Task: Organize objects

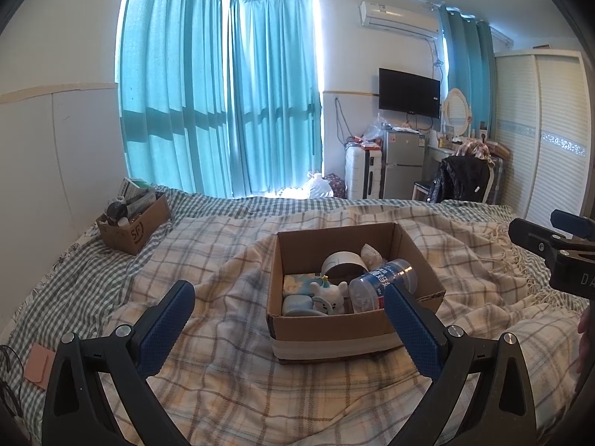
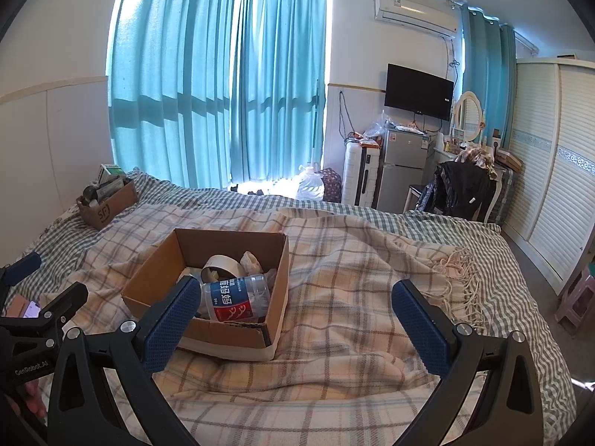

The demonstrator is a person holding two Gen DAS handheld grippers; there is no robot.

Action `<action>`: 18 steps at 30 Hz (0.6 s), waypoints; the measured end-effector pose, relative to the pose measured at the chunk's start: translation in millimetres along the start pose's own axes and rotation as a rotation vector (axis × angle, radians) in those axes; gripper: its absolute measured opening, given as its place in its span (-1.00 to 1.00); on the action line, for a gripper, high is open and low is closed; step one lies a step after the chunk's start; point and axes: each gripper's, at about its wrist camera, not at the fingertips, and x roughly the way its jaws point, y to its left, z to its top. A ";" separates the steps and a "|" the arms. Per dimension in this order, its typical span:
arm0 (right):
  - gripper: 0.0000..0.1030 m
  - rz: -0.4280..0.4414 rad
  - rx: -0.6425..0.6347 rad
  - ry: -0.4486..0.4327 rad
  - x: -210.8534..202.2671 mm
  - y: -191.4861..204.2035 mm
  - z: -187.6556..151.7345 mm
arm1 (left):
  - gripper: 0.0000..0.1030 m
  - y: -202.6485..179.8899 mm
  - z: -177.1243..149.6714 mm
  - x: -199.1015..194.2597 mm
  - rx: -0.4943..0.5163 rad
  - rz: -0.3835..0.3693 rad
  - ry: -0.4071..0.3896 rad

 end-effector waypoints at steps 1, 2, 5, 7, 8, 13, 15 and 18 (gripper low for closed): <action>0.99 -0.001 -0.001 0.001 0.1 0.5 -0.1 | 1.00 0.1 0.8 -1.0 0.001 0.002 -0.007; 0.99 -0.001 -0.001 0.002 0.4 0.3 -0.2 | 1.00 0.1 1.3 -1.5 0.002 0.004 -0.010; 0.99 0.000 0.001 0.006 1.5 0.3 -1.0 | 1.00 0.4 2.7 -0.4 0.004 0.014 -0.005; 0.99 0.000 0.002 0.007 1.8 0.0 -1.0 | 1.00 0.4 2.2 -1.0 0.004 0.010 -0.009; 0.99 0.000 0.003 0.007 1.8 -0.1 -1.0 | 1.00 0.2 1.7 -1.6 0.006 0.013 -0.016; 0.99 -0.002 0.004 0.011 3.1 -0.6 -1.4 | 1.00 -2.3 0.0 -0.5 0.022 0.022 -0.012; 0.99 -0.003 0.004 0.014 3.6 -0.1 -1.5 | 1.00 -2.6 -0.7 0.2 0.024 0.022 -0.008; 0.99 -0.004 0.004 0.013 3.5 0.0 -1.5 | 1.00 -2.3 -1.7 -0.4 0.023 0.011 -0.009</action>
